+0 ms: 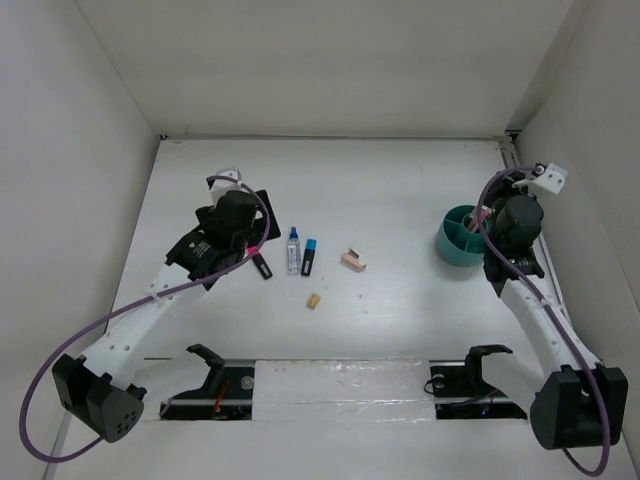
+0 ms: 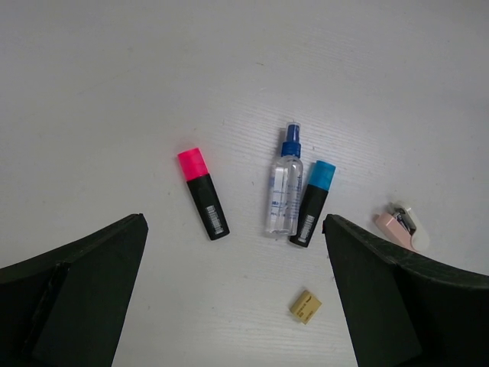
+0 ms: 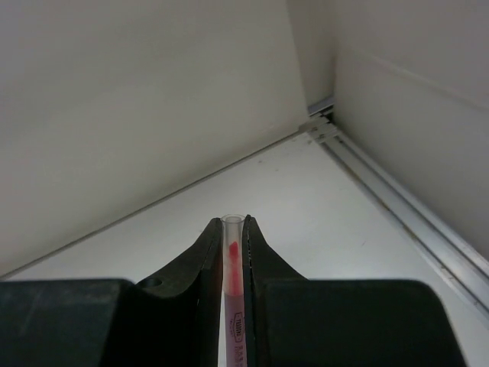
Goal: Sort the stationery into containers
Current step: Place the pen in the storage box.
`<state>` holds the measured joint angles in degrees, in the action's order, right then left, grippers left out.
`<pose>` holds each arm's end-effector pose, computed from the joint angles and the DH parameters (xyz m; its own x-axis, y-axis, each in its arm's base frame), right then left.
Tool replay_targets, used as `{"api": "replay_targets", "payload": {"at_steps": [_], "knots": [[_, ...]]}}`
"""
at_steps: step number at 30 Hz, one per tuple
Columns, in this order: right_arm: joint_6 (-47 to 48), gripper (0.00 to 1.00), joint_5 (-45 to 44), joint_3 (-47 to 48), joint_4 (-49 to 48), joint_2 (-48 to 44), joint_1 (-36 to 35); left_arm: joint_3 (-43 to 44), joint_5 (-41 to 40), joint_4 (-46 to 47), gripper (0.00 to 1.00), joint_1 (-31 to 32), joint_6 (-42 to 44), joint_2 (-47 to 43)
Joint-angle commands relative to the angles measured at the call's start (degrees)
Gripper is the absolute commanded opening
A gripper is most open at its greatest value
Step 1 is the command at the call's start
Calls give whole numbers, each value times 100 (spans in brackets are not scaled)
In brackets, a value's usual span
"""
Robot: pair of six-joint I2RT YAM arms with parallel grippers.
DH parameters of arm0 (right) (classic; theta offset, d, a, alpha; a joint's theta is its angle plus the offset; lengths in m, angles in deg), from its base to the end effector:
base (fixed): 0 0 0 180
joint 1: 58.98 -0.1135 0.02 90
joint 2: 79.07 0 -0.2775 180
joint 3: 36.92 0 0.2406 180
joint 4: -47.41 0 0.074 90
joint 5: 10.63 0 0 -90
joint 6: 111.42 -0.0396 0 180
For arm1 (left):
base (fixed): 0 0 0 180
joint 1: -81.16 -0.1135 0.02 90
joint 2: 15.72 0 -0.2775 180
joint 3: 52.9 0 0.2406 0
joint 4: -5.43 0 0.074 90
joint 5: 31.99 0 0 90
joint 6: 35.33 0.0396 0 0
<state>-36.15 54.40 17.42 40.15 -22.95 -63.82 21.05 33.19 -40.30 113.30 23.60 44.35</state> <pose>0.2158 0.0015 0.3469 0.1790 0.2465 -0.9525 0.3068 0.9059 0.2921 0.1854 -0.0968 0.3537 -0.4761 -0.2541 -0.8419 -0.0756 0.9656 -0.2486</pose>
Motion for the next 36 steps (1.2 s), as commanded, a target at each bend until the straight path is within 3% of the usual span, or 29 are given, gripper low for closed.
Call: {"api": "replay_targets", "payload": {"at_steps": [1,24,36], "knots": [[101,0,265,-114,-792,144,404,70,21,149,100,-32,84,-171],[-154,0,-720,-641,-1873,1217,677,17,126,255,100,-32,136,-294],[22,0,-1247,-826,-2146,1472,264,17,126,255,100,-32,136,-400]]}}
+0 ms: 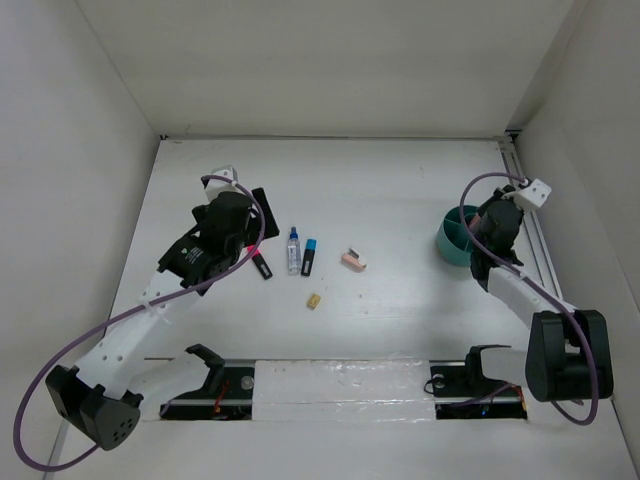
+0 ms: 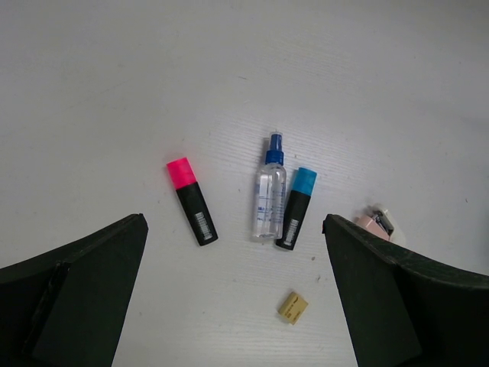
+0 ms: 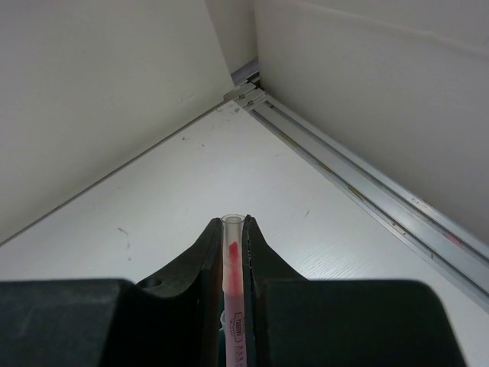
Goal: Sort the stationery into containers
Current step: Place the pen in the storage box.
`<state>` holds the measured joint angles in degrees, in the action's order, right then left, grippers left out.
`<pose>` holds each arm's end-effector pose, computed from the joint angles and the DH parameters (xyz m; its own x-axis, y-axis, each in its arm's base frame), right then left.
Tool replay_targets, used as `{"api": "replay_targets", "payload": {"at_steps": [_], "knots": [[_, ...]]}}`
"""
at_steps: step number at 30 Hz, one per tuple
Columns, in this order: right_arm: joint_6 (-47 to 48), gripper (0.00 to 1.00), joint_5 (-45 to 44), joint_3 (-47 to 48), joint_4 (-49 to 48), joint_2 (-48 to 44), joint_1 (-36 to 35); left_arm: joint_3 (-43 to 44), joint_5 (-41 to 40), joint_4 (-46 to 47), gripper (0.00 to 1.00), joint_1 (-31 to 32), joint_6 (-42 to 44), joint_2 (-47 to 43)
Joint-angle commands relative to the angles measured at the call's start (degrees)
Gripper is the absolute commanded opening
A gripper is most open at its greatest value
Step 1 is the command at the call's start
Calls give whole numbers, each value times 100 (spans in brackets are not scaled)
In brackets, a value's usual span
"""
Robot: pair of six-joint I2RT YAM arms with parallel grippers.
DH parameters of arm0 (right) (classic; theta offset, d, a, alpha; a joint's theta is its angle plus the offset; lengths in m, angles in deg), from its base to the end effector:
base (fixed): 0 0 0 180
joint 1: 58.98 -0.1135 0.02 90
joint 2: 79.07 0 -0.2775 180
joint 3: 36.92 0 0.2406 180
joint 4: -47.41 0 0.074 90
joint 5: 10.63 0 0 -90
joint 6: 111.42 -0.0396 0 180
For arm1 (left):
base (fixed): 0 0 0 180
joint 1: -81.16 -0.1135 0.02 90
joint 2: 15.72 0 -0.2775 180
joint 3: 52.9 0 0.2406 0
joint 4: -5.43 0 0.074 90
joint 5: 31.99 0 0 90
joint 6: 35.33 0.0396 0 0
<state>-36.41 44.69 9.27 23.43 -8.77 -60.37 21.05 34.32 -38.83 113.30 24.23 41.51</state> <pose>0.2531 -0.0164 0.2762 0.1398 0.2162 -0.9663 0.5308 0.8075 0.2574 0.1761 -0.0919 0.3651 -0.4315 -0.2768 -0.8586 -0.0384 0.9565 -0.2891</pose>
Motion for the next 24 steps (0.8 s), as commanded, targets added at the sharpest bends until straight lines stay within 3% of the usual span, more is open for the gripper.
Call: {"api": "replay_targets", "payload": {"at_steps": [1,4,11,19,24], "knots": [[100,0,-277,-11,-474,54,-81,17,13,108,100,-32,73,-116],[101,0,-408,-11,-474,54,-142,17,13,108,100,-32,73,-116],[39,14,-391,-63,-342,-8,-142,17,13,108,100,-32,73,-169],[-13,20,-338,-125,-237,-122,-195,17,13,108,100,-32,73,-169],[39,40,-338,-125,-237,-122,-257,17,13,108,100,-32,73,-169]]}}
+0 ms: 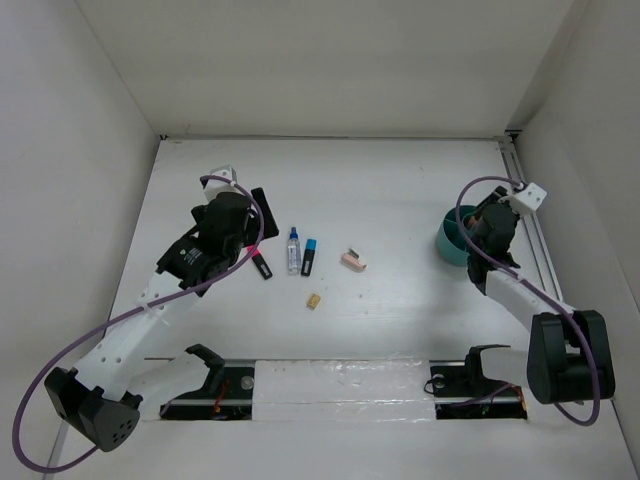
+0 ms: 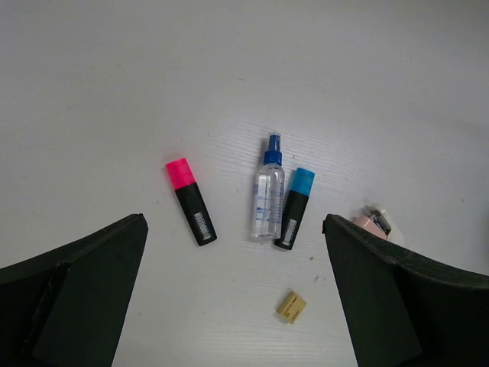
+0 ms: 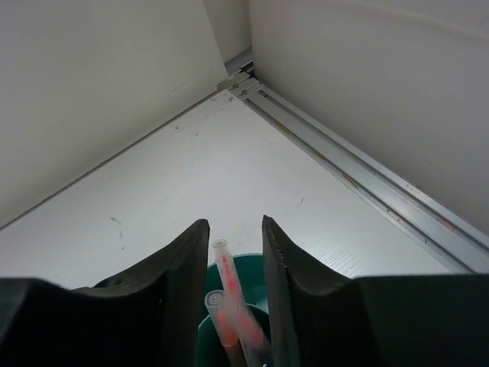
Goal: Sort the stationery into containers
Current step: Place the pen in the storage box, then pick up the stationery from the center of the board.
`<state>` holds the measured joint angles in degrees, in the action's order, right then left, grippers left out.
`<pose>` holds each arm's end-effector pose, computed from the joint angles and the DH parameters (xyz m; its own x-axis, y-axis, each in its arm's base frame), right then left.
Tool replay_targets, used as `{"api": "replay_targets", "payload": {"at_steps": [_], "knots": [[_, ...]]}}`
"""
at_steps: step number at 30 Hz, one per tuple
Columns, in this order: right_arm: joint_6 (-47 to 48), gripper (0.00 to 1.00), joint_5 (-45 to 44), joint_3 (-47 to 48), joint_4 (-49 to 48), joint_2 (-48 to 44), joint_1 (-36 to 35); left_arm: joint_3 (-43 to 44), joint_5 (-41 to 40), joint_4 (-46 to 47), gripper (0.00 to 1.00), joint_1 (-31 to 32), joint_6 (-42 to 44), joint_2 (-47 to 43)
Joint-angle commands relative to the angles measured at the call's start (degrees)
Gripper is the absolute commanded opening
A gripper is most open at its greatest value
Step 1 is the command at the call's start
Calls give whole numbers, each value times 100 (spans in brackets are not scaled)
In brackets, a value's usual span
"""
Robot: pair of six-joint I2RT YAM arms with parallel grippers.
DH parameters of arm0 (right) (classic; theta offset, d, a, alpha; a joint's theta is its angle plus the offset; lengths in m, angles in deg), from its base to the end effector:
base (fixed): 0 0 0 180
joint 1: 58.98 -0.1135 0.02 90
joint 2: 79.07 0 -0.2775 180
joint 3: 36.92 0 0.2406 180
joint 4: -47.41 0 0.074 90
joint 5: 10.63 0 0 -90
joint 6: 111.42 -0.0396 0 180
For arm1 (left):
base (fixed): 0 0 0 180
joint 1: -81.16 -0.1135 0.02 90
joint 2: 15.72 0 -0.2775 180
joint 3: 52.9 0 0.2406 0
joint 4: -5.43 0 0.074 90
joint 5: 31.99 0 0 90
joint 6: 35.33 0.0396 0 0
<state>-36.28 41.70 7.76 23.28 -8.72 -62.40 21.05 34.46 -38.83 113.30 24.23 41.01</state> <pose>0.2498 -0.0093 0.2678 0.1183 0.2104 -0.9704 0.5506 0.7993 0.2405 0.1742 -0.0908 0.3666 -0.4263 -0.2807 -0.8599 -0.0344 0.9550 -0.2947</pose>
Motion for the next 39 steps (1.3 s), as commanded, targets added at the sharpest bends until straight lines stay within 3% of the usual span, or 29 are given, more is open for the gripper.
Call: {"api": "replay_targets", "payload": {"at_steps": [1,4,13,16,17,18,25,30,35,39], "knots": [[26,41,31,26,-221,-187,-53,17,-53,108,100,-32,73,-118],[26,54,32,26,-221,-188,-106,17,-53,108,100,-32,73,-118],[87,64,146,131,208,-924,-755,17,-106,108,100,-32,73,-118],[167,79,67,412,769,-1267,-1221,17,-263,56,100,-32,11,-66],[167,96,145,500,972,-1339,-1327,17,-342,3,100,-32,-58,-13],[236,100,250,614,1183,-1392,-1519,69,-343,3,100,-32,-59,-13],[237,100,1437,1897,3406,-1041,-2152,123,-589,-225,100,-32,-278,268],[237,100,2088,2890,5066,-24,-2663,123,-641,-278,100,-32,-331,330],[149,98,3183,2988,5386,611,-3085,123,-642,-278,100,-32,-331,330],[184,97,3486,2830,5333,1068,-3418,123,-642,-278,100,-32,-331,382]]}}
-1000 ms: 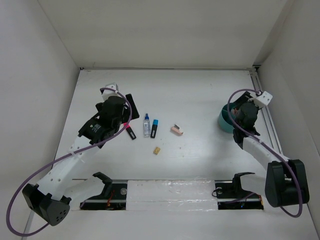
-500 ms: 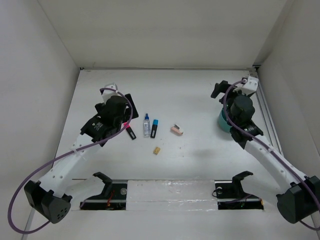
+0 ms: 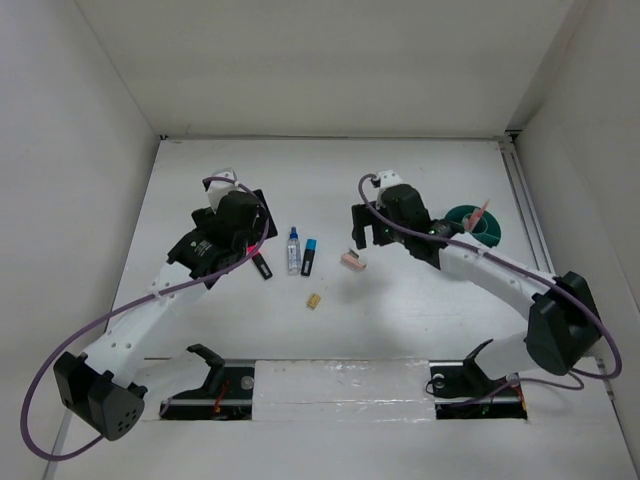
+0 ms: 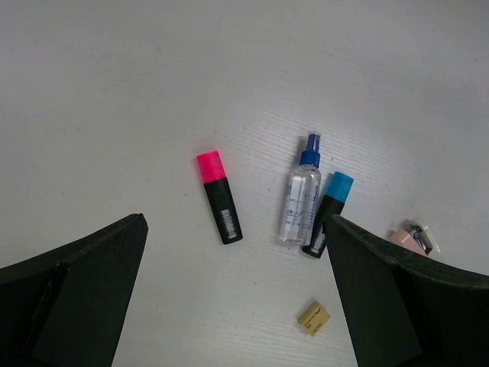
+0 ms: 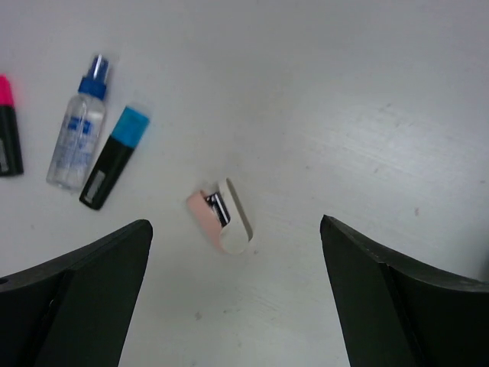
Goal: Sort the stationery into containers
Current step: Pick up the stationery from the center of the board.
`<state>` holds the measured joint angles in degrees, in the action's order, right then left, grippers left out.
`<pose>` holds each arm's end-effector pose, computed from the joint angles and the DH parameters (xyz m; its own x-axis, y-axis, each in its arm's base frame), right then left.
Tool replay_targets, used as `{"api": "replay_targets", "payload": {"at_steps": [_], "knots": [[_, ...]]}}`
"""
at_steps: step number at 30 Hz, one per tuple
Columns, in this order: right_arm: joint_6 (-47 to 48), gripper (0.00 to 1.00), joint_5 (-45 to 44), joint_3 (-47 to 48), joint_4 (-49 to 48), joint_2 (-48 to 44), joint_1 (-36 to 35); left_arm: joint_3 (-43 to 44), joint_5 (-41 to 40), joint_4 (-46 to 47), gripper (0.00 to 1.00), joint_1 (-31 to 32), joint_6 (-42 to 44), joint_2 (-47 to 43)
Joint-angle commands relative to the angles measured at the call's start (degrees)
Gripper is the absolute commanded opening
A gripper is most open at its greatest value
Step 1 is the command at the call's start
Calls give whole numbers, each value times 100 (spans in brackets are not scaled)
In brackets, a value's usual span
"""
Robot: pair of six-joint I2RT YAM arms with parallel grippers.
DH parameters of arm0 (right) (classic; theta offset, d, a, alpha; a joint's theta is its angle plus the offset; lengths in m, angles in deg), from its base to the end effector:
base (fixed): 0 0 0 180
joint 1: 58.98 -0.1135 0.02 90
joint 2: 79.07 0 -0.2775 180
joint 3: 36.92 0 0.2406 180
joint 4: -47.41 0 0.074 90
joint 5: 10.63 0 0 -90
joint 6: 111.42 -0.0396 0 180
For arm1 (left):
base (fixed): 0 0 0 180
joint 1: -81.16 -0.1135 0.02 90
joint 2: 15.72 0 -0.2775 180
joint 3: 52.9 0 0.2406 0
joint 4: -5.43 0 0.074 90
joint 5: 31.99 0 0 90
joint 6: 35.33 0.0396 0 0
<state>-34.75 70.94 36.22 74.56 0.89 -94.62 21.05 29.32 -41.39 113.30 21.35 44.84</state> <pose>0.2507 0.1726 0.2949 -0.5520 -0.1151 -0.8259 -0.3600 0.9263 0.1115 0.1866 -0.0948 0.3510 -0.4598 -0.2802 -0.8427 -0.1498 0.9598 -0.2374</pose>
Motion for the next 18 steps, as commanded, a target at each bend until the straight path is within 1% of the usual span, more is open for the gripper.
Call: {"api": "replay_targets", "payload": {"at_steps": [1,5,9,14,18], "knots": [[31,97,561,-16,206,194,-250,123,-128,-23,100,-32,-43,0],[224,97,702,36,284,808,-383,123,-15,30,100,-32,-43,0],[356,97,824,107,285,1169,-383,123,38,30,100,-32,10,0],[471,97,895,160,285,1451,-383,123,39,30,100,-32,10,0],[524,96,895,160,223,1505,-383,123,39,30,100,-32,10,0]]}}
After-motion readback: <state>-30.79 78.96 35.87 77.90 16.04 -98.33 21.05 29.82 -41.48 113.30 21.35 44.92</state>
